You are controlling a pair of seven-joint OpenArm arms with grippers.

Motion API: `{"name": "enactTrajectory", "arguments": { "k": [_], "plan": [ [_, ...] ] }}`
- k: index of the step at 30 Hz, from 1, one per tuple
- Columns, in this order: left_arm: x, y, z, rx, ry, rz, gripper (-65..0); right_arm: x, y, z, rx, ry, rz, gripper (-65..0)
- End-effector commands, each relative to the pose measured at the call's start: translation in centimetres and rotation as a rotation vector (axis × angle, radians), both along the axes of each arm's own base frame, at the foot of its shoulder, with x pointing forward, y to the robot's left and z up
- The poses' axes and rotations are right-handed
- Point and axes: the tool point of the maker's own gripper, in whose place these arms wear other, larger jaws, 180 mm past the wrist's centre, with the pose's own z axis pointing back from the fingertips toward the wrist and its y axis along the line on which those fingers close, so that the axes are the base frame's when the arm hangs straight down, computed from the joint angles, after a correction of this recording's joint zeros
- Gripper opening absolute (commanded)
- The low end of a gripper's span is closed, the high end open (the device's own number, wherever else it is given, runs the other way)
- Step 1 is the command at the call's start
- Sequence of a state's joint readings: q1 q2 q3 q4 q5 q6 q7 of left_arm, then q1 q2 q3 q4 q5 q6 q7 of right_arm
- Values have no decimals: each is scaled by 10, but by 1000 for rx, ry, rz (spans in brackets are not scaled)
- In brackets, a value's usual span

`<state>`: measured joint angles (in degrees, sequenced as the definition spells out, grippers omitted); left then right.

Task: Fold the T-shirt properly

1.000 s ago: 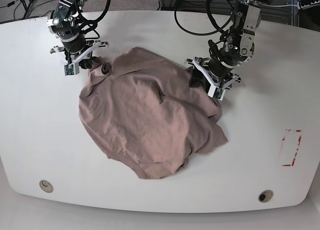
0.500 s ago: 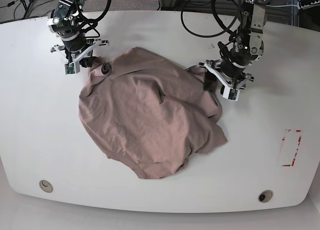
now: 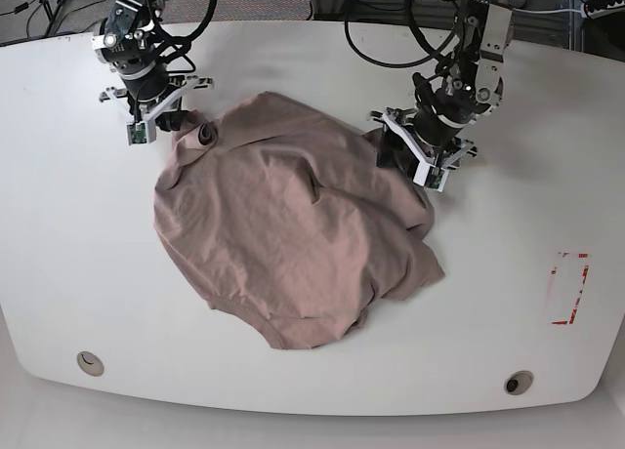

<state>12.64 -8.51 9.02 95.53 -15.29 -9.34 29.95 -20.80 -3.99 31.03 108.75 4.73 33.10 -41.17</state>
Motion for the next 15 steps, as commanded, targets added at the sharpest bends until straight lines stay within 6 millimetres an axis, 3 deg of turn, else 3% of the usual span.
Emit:
{"name": "enactTrajectory", "arguments": {
  "k": [1,4,10,12,15],
  "plan": [
    [7,-6,13,-9,-48,-20,-413,8,1,11,0,-47,9,-599],
    [7,-8,14,-10,-49,-25,-454,8,0,11,0,-47,7,-598],
    [10,-7,19,-18,-61,-15,-462,8,0,12,-2,-49,8,-600],
    [16,-4,28,-30,-88,6,-401,8,0,13,-3,-54,7,-602],
    [18,-4,31,-33,-98,11,-367,8,0,13,-4,-55,8,-603]
  ]
}}
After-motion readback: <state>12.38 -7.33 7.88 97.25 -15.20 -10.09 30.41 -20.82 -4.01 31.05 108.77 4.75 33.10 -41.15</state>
